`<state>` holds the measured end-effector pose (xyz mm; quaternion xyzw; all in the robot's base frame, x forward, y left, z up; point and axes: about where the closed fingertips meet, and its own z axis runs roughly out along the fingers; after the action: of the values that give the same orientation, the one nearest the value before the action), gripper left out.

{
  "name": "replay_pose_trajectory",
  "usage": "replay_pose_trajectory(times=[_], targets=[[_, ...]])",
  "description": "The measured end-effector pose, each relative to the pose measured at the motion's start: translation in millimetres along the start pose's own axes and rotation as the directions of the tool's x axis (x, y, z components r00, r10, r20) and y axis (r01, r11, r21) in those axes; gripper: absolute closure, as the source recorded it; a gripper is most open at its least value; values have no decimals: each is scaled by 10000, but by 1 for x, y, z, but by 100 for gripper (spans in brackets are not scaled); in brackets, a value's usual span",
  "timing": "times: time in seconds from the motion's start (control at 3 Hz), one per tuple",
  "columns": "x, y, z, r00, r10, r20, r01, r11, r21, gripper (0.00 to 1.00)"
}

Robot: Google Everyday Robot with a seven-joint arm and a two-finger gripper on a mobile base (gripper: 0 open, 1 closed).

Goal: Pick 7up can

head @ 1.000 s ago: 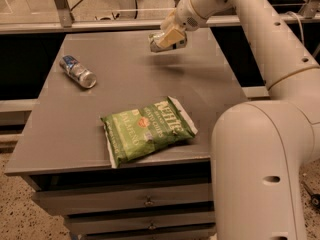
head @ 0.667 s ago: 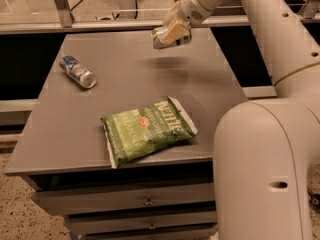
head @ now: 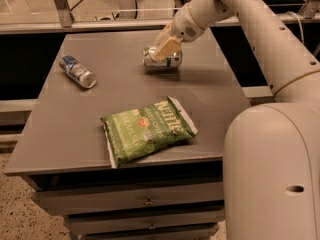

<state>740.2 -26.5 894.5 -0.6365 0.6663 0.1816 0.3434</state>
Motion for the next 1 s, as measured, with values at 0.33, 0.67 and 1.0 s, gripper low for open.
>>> replay_pose_trajectory(times=[0.33, 0.67, 1.0], targets=[[-1, 15, 12, 9985, 346, 424, -324, 9982, -510, 100], [3, 27, 25, 9967, 591, 551, -528, 9926, -1093, 82], [0, 27, 22, 9968, 590, 549, -527, 9926, -1096, 51]])
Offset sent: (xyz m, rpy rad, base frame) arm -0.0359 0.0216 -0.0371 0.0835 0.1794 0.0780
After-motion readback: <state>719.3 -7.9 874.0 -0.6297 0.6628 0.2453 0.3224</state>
